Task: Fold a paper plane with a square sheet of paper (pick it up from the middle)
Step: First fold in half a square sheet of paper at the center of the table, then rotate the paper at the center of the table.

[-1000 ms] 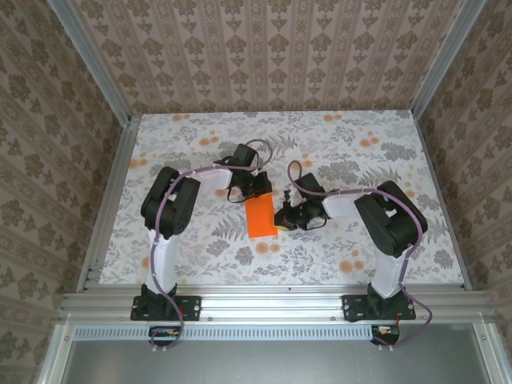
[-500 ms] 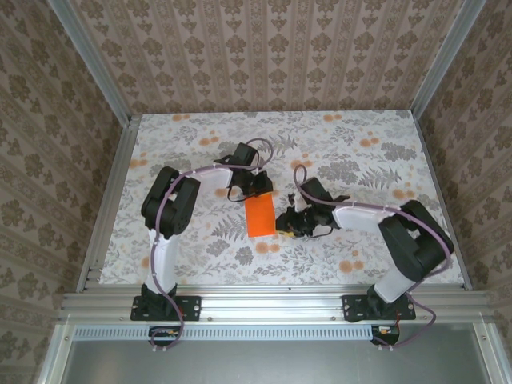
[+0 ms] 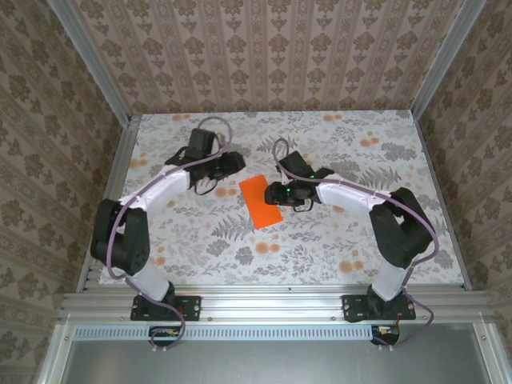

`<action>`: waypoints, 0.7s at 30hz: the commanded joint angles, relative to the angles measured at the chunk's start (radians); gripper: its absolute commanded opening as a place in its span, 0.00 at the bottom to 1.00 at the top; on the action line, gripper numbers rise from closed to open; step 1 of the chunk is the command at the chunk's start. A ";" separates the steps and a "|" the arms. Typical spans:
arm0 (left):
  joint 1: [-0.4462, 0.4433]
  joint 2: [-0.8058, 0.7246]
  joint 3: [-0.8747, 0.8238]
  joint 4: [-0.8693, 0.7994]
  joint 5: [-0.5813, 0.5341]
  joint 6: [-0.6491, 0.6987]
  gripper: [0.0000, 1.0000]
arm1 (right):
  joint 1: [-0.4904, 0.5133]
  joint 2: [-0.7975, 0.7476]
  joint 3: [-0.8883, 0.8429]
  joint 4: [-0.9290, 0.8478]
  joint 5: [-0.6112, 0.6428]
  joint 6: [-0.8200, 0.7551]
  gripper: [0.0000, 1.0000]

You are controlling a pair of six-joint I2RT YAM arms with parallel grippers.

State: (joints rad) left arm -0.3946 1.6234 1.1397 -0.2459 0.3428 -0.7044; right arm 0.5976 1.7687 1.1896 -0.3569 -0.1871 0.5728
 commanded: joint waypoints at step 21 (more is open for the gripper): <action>0.155 -0.229 -0.381 -0.007 0.016 0.005 0.96 | 0.049 0.399 0.408 -0.255 0.100 -0.068 0.50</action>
State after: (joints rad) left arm -0.2413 1.4178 0.7826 -0.2825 0.3088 -0.7059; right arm 0.6407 2.1612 1.6009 -0.5766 -0.0887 0.4217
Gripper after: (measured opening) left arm 0.949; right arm 0.501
